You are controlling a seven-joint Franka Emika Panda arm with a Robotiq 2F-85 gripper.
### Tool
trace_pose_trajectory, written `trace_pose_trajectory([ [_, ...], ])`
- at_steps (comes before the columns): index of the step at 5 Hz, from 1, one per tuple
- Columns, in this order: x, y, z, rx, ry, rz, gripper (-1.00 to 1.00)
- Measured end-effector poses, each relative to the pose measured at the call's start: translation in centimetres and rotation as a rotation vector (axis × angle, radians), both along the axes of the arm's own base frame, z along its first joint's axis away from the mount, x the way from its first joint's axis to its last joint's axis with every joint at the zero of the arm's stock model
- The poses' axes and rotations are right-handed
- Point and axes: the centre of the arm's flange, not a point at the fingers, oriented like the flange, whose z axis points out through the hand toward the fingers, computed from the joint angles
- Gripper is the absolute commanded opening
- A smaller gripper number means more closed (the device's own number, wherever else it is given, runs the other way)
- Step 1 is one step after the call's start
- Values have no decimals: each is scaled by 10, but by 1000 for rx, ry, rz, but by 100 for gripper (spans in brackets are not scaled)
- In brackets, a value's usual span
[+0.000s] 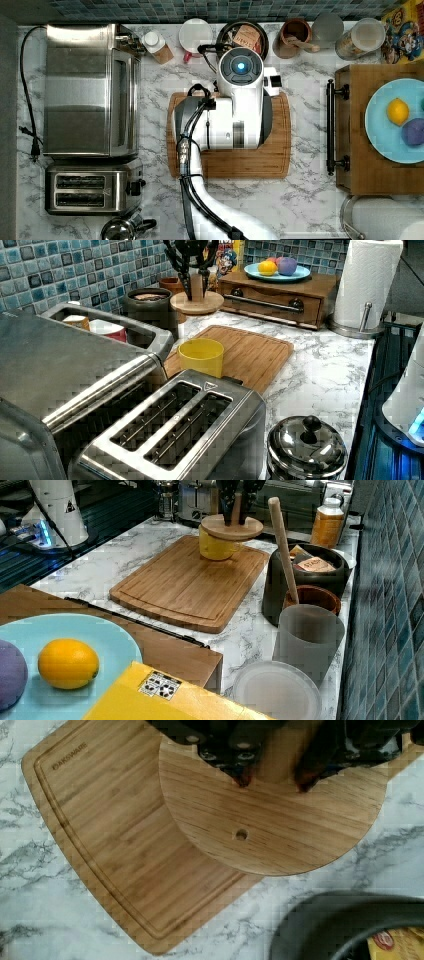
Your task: Put the lid on the tea container.
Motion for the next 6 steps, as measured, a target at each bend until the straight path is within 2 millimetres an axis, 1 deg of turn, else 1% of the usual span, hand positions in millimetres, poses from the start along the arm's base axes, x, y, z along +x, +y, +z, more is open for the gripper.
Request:
trace_pose_trajectory([
  [1, 12, 0, 21, 0, -66, 0, -100],
  [2, 28, -1, 44, -1, -210, -11, -100],
  [3, 38, -3, 61, -9, -308, -15, -100],
  [4, 47, -5, 71, -62, -324, 18, -100],
  [5, 65, -8, 74, -72, -302, 0, -100],
  [6, 90, -10, 64, -81, -298, -32, -100],
])
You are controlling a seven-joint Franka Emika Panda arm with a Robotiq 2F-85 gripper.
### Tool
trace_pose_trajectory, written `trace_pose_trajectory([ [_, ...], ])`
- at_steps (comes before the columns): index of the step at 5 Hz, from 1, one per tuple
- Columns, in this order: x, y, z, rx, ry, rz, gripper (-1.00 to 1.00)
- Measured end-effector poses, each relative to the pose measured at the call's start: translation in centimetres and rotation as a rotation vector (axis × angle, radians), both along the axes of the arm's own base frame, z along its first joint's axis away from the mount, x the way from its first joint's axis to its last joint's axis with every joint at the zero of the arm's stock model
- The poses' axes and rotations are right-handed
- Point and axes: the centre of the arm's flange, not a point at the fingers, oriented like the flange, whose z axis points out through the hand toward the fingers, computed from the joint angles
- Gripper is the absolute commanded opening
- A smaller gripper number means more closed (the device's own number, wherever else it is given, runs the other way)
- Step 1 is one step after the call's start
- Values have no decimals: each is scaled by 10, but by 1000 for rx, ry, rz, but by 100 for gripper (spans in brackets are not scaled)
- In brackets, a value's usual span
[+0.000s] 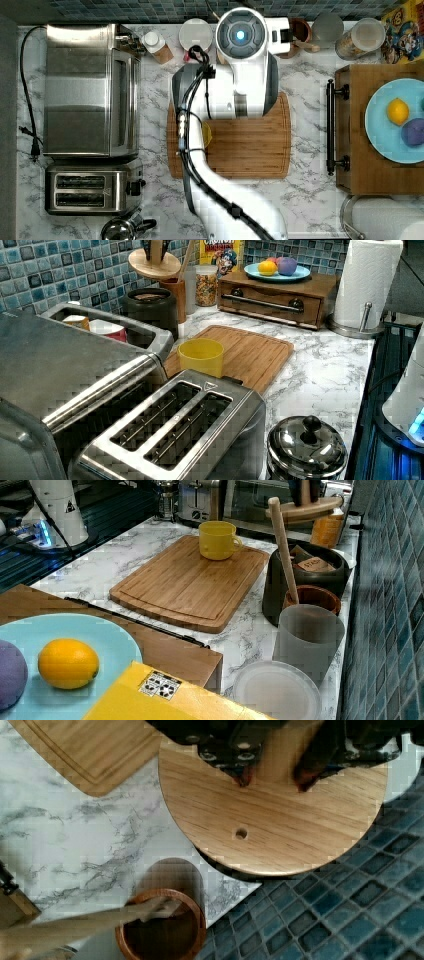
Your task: Put the lid on the tea container.
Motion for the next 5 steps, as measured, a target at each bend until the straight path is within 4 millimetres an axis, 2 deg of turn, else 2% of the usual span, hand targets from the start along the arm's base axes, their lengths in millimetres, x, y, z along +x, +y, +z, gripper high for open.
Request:
trace_pose_trajectory([
  [1, 20, -7, -20, -1, 4, -41, -100],
  [3, 22, -12, -65, -4, 113, -59, -100],
  [5, 28, -3, -74, 3, 127, -46, -100],
])
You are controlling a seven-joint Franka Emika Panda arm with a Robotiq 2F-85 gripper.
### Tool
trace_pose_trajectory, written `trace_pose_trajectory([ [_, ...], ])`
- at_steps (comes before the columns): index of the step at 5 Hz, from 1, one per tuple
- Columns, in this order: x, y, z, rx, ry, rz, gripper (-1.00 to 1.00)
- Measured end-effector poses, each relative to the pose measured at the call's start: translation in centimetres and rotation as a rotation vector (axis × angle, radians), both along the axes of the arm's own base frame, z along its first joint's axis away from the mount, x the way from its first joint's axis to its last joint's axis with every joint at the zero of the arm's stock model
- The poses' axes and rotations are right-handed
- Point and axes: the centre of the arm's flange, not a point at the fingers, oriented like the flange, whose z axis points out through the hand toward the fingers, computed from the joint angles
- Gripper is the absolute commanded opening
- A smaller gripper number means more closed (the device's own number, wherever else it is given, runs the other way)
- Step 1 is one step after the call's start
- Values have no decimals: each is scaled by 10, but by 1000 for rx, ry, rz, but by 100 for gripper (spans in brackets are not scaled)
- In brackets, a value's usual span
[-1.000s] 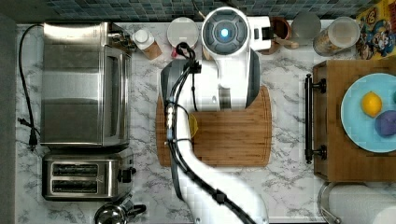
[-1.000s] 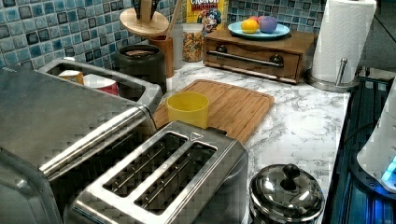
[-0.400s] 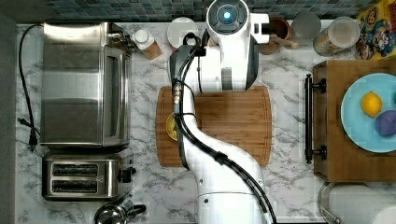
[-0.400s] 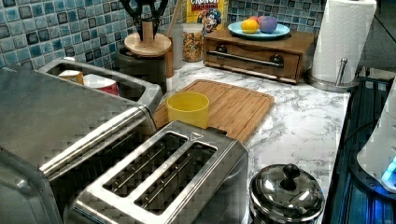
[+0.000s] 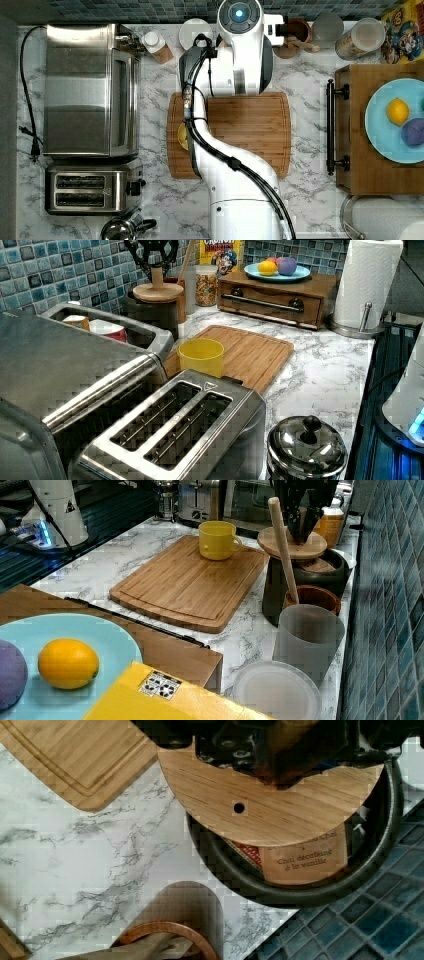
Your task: Put the lid on the tea container.
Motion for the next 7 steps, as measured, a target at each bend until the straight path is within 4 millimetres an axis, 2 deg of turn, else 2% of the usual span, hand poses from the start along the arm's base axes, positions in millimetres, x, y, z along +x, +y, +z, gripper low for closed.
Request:
trace_pose_trajectory([
  [2, 4, 1, 4, -4, -33, 4, -100],
  [3, 8, -8, 11, -13, -89, -7, -100],
  [5, 8, -25, 52, -27, -180, -35, -100],
  [6, 10, -24, 74, -27, -239, -31, -100],
  [7, 7, -22, 87, -26, -253, -30, -100],
])
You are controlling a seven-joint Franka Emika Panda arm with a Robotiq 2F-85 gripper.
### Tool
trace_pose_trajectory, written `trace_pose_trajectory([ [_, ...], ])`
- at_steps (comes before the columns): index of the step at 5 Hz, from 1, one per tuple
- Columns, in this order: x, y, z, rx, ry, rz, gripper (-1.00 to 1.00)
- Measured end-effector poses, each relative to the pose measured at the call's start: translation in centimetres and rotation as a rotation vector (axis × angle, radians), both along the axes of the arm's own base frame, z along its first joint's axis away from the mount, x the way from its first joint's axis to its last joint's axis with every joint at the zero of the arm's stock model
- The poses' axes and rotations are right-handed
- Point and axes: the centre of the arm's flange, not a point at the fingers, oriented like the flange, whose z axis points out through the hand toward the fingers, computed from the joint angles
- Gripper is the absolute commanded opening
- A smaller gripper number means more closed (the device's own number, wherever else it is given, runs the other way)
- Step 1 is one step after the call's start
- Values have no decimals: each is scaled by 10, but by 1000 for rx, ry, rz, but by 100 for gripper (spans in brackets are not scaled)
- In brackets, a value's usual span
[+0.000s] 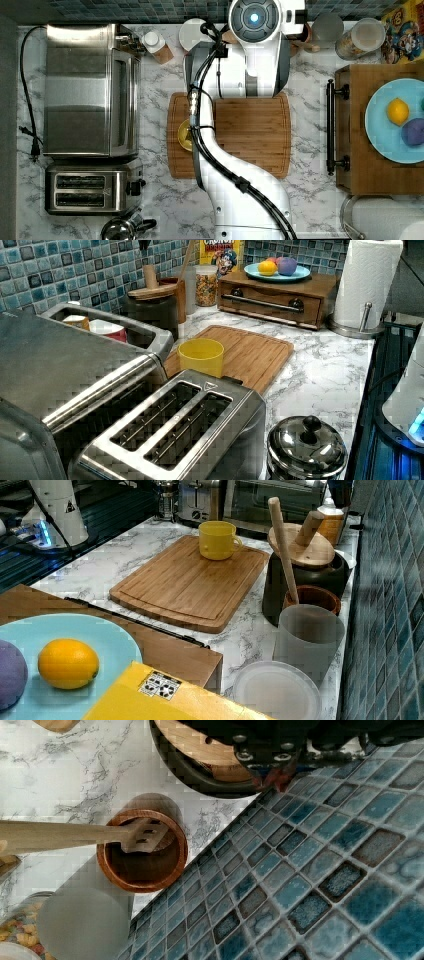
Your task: Put the lid on the tea container.
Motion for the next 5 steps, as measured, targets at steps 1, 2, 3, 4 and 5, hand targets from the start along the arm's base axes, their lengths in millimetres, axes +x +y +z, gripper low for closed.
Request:
trace_pose_trajectory([
  [1, -2, 1, 4, 1, 8, -2, -100],
  [2, -4, 2, 3, 1, 27, -2, -100],
  [3, -4, 8, 2, 8, 34, 7, -100],
  [4, -3, 16, 1, 11, 35, 19, -100],
  [5, -2, 22, 2, 10, 25, 28, -100],
])
